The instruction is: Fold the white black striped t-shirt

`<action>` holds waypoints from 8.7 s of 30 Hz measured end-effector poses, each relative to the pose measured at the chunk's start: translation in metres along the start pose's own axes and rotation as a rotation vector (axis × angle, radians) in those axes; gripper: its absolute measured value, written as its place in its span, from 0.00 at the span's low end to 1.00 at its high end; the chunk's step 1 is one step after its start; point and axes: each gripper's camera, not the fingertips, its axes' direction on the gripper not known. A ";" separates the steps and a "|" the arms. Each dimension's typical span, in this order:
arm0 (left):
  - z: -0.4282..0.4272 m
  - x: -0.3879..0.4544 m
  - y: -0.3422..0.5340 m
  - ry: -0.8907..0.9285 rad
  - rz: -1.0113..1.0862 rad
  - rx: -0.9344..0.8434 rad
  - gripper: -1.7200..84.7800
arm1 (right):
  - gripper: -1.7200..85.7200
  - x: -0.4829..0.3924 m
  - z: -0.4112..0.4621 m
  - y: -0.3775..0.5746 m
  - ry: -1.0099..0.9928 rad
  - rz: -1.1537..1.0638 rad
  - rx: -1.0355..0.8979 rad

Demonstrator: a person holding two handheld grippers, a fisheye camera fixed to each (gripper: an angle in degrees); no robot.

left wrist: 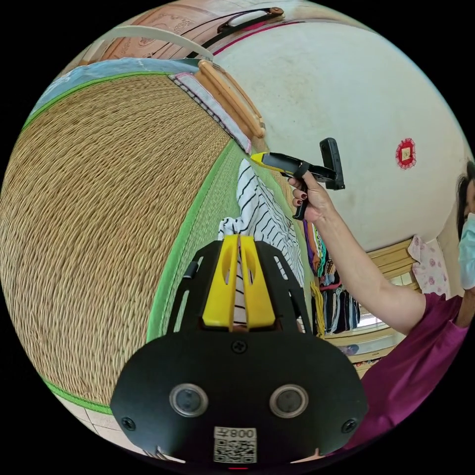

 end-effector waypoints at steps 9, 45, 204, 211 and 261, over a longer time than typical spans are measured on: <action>0.029 0.054 -0.005 -0.009 0.179 -0.022 0.02 | 0.05 0.012 -0.081 0.108 0.008 0.016 0.137; 0.352 0.191 0.101 0.291 0.133 -0.667 0.07 | 0.11 0.092 -0.131 0.414 0.149 0.382 0.033; 0.342 -0.031 -0.377 -0.347 0.286 -0.236 0.08 | 0.09 0.206 -0.136 0.506 0.186 0.795 0.306; 0.355 -0.032 -0.392 -0.339 0.296 -0.233 0.03 | 0.04 0.221 -0.134 0.501 0.197 0.787 0.301; 0.421 0.085 -0.391 -0.218 0.492 -0.285 0.02 | 0.02 0.139 -0.173 0.444 0.243 0.534 0.345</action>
